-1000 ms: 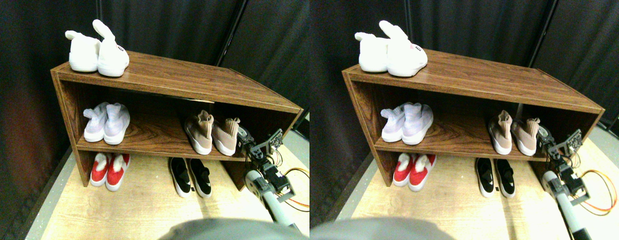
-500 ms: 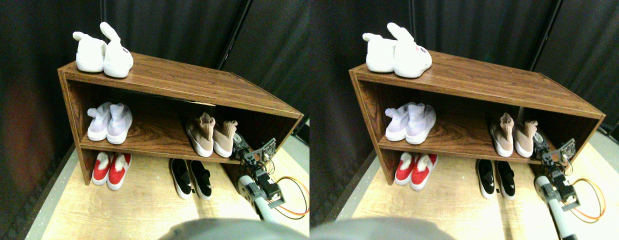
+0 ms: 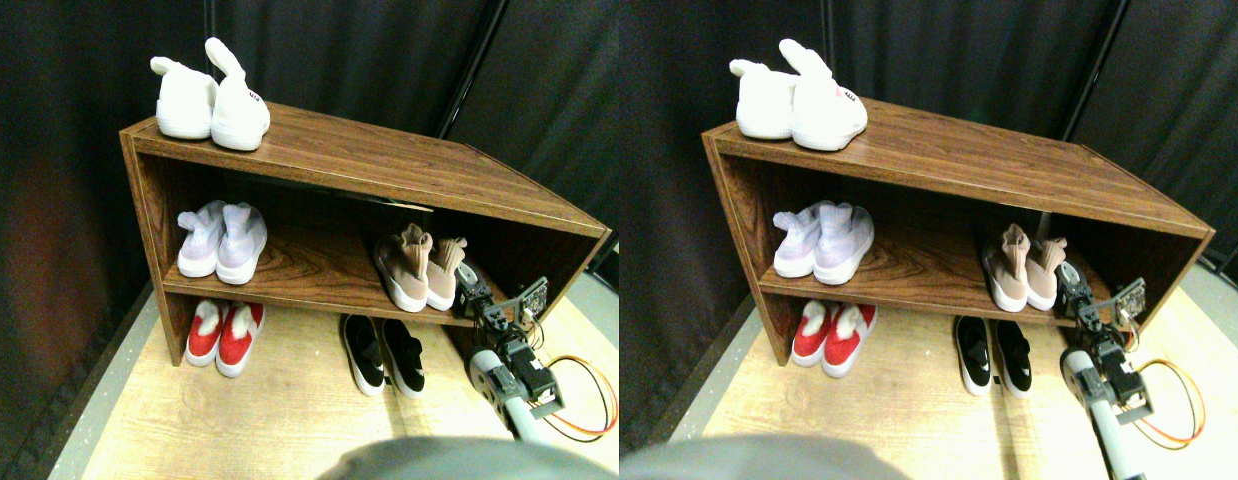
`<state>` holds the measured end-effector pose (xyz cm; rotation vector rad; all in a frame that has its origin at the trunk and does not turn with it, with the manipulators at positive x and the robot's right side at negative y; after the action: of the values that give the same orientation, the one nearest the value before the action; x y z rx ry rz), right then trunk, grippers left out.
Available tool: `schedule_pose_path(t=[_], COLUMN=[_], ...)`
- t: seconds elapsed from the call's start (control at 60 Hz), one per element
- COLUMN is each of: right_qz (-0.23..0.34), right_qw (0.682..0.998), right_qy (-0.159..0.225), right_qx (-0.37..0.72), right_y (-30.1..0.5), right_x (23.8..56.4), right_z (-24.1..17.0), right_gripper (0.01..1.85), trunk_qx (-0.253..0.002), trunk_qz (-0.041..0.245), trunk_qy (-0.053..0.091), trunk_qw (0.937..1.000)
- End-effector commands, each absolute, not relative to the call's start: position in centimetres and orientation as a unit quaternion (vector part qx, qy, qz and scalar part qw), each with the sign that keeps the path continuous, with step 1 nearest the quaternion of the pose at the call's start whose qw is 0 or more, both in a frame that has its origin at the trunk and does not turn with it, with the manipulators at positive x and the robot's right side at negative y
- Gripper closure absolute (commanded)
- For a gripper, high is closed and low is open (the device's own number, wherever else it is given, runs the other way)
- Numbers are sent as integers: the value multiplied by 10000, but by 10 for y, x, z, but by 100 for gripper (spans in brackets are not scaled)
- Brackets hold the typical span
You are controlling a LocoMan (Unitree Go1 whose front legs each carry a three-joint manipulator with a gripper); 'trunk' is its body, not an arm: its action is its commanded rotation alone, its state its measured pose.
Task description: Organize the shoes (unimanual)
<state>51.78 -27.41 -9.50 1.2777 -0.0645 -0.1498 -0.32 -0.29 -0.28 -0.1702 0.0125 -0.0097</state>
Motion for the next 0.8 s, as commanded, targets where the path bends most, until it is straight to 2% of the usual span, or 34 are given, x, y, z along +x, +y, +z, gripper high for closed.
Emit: schedule_pose_path(t=[0.017,0.167,0.4,0.517,0.567,0.683,0.8], right_qz=[-912,-987,-881,-487,-428,-61,187], right_qw=[8098,8033,8122,8276,8237,8263,8120], right_qy=[-312,-426,-429,-537,-646,-624,-651], right_qx=[5788,5858,5751,5566,5617,5597,5798], right_y=[-279,-290,-292,-289,-285,-282,-278], right_x=[519,517,513,499,491,476,456], right_z=[-96,-94,-88,-79,-73,-62,-52], right_gripper=[180,180,180,180,180,180,180], trunk_qx=[-872,-844,-788,-760,-760,-731,-721], trunk_qz=[-38,-84,-149,-191,-191,-241,-281], trunk_qy=[144,146,126,127,127,138,158], trunk_qw=[9961,9963,9967,9968,9968,9969,9969])
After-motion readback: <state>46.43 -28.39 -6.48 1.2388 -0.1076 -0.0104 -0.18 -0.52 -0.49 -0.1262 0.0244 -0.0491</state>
